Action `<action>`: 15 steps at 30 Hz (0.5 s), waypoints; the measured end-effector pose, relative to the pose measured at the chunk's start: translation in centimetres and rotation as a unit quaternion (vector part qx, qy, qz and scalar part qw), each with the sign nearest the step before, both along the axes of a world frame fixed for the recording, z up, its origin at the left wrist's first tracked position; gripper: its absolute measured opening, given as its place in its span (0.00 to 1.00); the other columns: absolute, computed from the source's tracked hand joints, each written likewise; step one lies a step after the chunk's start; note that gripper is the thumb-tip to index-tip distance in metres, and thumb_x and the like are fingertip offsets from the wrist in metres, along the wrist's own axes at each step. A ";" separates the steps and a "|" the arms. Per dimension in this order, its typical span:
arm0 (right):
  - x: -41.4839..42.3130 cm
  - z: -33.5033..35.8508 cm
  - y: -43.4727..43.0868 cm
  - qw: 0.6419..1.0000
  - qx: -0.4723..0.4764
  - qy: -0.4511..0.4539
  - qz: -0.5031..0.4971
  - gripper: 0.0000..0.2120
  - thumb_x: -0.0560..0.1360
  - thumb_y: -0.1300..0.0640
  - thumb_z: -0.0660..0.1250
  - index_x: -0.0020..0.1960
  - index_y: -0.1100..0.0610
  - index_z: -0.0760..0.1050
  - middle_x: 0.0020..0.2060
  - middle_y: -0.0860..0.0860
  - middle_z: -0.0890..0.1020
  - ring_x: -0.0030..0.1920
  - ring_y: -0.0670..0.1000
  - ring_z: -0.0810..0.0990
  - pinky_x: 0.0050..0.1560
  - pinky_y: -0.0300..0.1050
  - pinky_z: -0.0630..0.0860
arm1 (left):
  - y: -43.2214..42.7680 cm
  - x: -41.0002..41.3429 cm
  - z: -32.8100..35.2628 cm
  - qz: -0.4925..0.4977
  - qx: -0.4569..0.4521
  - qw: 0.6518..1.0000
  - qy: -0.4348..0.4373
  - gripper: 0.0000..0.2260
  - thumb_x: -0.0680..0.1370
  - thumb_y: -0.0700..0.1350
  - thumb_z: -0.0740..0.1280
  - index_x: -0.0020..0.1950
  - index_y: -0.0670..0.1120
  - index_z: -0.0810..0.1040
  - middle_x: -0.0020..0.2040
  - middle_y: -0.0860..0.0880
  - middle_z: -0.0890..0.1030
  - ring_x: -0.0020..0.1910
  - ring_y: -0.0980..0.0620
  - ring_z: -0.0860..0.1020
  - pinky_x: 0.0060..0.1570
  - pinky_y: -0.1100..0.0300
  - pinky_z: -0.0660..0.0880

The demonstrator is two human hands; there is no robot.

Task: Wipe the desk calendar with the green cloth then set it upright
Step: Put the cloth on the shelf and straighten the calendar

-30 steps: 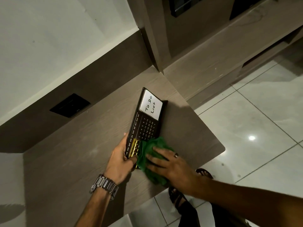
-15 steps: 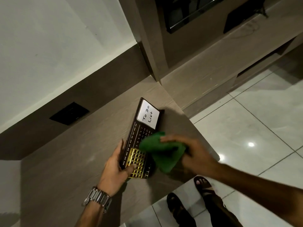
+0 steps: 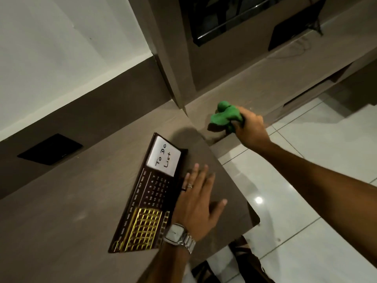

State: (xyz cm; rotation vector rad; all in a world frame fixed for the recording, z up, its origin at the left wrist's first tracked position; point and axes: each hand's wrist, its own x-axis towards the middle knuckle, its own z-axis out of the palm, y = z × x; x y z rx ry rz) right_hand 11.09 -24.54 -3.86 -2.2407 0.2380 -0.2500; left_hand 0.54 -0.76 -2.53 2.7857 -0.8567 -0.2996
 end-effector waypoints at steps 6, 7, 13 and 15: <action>3.3 -5.8 2.0 0.966 -0.231 0.075 0.086 0.28 0.80 0.62 0.63 0.77 0.49 0.61 0.75 0.54 0.65 0.73 0.60 0.64 0.66 0.62 0.70 | 0.5 0.0 -5.3 -0.017 0.040 0.999 0.002 0.35 0.79 0.68 0.50 0.79 0.47 0.55 0.81 0.44 0.53 0.79 0.44 0.48 0.74 0.43 0.48; 3.3 -6.3 2.4 0.951 -0.270 0.090 0.119 0.29 0.80 0.62 0.63 0.77 0.48 0.59 0.76 0.52 0.63 0.75 0.59 0.59 0.67 0.62 0.69 | 0.4 0.0 -5.4 -0.018 0.037 0.999 -0.008 0.36 0.79 0.67 0.50 0.80 0.47 0.55 0.81 0.44 0.53 0.79 0.44 0.48 0.74 0.44 0.47; 3.4 -8.8 3.5 0.923 -0.318 0.067 0.207 0.37 0.73 0.66 0.65 0.79 0.53 0.57 0.78 0.53 0.57 0.78 0.58 0.46 0.76 0.59 0.45 | 0.6 0.1 -6.1 -0.017 0.046 0.999 -0.010 0.37 0.78 0.67 0.52 0.81 0.46 0.52 0.81 0.44 0.49 0.79 0.44 0.44 0.74 0.43 0.44; 3.4 -7.9 3.1 0.921 -0.313 0.076 0.218 0.35 0.72 0.62 0.65 0.78 0.53 0.59 0.78 0.53 0.59 0.78 0.58 0.48 0.76 0.62 0.46 | 0.6 0.0 -6.2 -0.019 0.044 0.999 -0.009 0.37 0.78 0.67 0.52 0.81 0.46 0.52 0.81 0.45 0.49 0.79 0.44 0.44 0.74 0.43 0.44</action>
